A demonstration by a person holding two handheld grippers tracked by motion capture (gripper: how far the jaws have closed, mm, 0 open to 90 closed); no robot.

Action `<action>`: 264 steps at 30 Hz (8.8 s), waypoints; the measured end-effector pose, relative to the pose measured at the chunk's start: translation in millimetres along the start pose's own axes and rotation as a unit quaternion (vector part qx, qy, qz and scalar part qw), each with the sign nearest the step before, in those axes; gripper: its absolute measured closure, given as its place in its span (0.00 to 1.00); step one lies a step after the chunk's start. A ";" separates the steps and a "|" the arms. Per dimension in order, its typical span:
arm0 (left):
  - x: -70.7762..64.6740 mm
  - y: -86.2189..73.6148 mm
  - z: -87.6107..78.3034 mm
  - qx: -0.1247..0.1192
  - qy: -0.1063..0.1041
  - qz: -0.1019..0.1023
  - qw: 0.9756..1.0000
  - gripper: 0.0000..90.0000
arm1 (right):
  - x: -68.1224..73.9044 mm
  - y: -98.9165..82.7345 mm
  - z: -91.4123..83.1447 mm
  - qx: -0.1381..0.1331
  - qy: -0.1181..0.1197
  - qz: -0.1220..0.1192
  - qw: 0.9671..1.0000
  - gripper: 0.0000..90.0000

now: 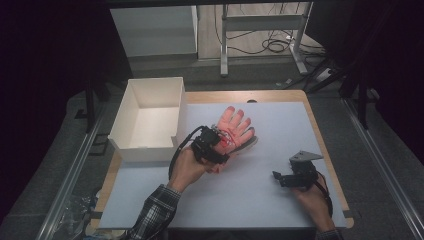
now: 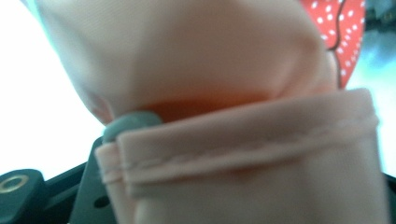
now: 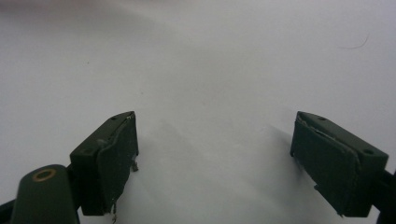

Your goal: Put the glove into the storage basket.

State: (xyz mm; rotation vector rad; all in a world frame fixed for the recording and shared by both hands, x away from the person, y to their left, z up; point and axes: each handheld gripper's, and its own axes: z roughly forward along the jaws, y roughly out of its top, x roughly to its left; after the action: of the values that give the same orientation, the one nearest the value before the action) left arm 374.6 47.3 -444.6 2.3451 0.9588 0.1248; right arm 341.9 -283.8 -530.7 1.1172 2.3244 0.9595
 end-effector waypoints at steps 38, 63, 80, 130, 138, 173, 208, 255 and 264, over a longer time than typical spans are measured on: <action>72.0 51.7 -100.5 -0.032 0.091 -0.077 0.992 0.51 | 0.1 -0.1 0.2 -0.002 0.000 0.000 1.000 0.17; 147.0 -6.0 -141.9 -0.058 0.179 -0.193 0.963 0.50 | 0.1 -0.2 0.2 -0.002 0.000 -0.001 1.000 0.17; 184.6 -46.0 -89.0 -0.050 0.197 -0.240 0.949 0.49 | 0.1 -0.2 0.2 -0.002 0.000 -0.001 1.000 0.17; 194.6 -36.5 -16.6 0.072 0.189 -0.248 0.948 0.07 | 0.2 -0.2 0.2 -0.002 0.000 0.000 1.000 0.17; 191.6 -38.5 -24.1 0.062 0.181 -0.241 0.951 0.05 | 0.2 -0.2 0.2 -0.002 -0.001 -0.001 1.000 0.17; 178.4 -50.8 -71.7 -0.035 0.161 -0.211 0.963 0.03 | 0.2 -0.3 0.1 -0.002 -0.001 -0.001 1.000 0.17; 140.5 -74.1 -100.9 -0.087 0.141 -0.143 0.976 0.04 | 0.3 -0.3 0.2 -0.002 -0.001 -0.001 1.000 0.17; 71.3 -129.9 -108.8 -0.118 0.108 -0.086 0.983 0.04 | 0.5 -0.2 -0.1 -0.001 -0.002 -0.002 1.000 0.17; 48.0 -132.4 -107.6 -0.134 0.090 -0.068 0.984 0.04 | 0.5 -0.2 -0.1 -0.001 -0.003 -0.002 1.000 0.17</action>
State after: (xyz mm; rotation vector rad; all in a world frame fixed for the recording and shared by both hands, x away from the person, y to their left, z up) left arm 297.2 206.6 -437.0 2.0400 1.1121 0.3916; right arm 341.4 -283.5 -530.8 1.1122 2.3197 0.9571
